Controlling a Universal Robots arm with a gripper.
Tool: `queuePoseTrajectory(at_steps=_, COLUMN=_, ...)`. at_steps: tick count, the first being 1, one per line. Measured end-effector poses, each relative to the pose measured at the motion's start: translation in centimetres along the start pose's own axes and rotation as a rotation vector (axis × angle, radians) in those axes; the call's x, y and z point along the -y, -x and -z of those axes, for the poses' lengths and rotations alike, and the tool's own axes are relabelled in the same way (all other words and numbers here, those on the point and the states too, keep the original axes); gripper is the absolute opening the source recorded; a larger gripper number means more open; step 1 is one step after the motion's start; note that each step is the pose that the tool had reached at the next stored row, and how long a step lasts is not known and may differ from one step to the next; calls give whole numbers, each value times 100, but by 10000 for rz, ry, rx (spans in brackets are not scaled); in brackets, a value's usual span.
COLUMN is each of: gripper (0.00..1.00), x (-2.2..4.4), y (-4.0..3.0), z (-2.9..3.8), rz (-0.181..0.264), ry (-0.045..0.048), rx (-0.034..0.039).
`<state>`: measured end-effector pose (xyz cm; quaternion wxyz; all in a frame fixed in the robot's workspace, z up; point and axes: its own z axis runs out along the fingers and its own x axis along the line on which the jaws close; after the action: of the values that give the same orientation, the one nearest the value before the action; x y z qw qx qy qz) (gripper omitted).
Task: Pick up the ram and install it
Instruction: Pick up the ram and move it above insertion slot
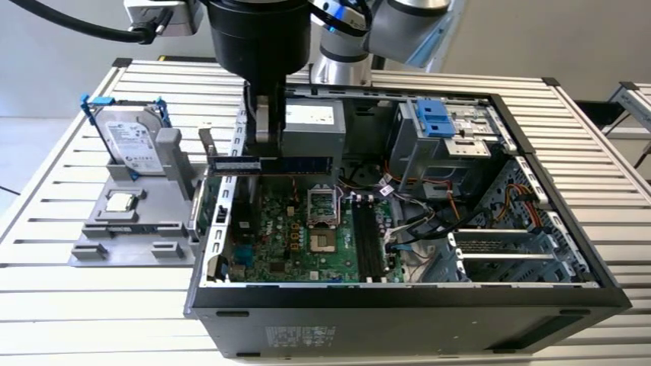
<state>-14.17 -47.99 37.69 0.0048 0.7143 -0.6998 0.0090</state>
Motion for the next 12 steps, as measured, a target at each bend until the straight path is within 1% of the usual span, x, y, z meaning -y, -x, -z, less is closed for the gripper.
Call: queuePoseTrajectory(at_steps=12, gripper=0, x=190, y=-4, z=-1, rz=0, ry=2, rx=-4)
